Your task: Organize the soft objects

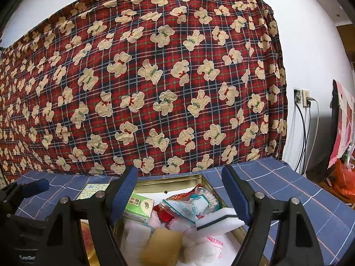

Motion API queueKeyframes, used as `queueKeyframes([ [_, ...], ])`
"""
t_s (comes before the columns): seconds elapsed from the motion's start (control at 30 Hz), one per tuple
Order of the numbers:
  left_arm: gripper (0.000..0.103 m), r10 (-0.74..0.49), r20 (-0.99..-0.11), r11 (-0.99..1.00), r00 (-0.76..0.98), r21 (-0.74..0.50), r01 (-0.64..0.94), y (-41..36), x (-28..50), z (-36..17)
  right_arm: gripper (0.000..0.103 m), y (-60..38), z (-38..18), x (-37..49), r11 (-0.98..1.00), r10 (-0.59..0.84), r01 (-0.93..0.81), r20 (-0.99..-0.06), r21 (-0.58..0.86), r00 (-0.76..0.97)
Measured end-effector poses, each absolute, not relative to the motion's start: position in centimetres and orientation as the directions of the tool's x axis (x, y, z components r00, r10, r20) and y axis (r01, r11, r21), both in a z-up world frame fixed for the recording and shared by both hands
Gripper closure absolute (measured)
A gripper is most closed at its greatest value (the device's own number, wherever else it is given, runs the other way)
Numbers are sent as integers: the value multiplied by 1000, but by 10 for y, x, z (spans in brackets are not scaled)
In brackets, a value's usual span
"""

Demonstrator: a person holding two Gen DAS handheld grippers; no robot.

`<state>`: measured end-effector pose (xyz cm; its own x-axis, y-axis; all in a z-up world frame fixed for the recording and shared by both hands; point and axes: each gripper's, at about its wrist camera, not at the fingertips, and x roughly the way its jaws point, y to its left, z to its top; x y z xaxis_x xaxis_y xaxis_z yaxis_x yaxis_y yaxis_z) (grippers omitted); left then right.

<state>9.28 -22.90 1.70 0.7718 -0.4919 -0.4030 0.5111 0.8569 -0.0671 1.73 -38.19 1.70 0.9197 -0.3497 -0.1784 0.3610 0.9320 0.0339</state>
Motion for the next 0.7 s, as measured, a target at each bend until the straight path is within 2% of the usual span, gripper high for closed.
queueKeyframes([
  [0.7, 1, -482, -387, 865, 786, -68, 497, -225, 96, 20, 23, -383, 17, 17, 932, -350, 361, -180, 32, 919],
])
